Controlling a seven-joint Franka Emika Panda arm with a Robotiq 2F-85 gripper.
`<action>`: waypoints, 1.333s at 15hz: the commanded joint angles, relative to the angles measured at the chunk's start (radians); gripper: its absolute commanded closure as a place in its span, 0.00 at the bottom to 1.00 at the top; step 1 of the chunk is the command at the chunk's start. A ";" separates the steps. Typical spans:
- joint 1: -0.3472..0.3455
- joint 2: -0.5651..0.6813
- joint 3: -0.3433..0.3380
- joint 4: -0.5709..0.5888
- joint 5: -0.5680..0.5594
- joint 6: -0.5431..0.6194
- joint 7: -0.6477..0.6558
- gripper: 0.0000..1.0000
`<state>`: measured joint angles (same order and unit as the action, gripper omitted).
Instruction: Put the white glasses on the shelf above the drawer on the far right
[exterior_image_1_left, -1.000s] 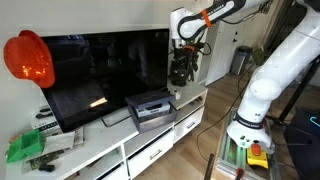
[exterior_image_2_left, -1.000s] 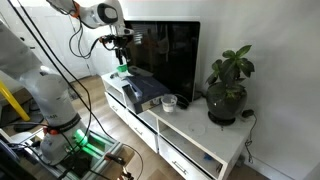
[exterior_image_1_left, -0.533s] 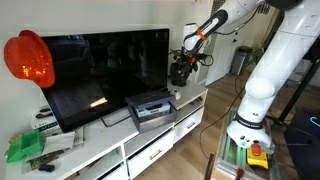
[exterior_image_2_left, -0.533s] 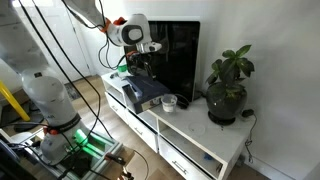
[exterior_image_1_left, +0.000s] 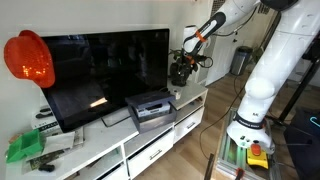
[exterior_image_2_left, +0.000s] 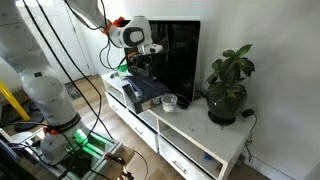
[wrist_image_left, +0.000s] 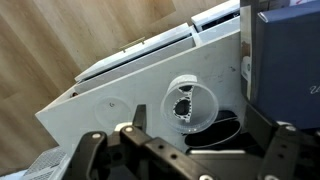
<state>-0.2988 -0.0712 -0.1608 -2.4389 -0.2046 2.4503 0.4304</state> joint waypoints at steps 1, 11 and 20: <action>0.017 0.000 -0.017 0.001 -0.001 -0.002 0.000 0.00; 0.014 0.395 -0.129 0.177 0.096 0.226 0.045 0.00; 0.042 0.550 -0.109 0.266 0.304 0.324 -0.023 0.65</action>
<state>-0.2671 0.4281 -0.2650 -2.2173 0.0483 2.7439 0.4373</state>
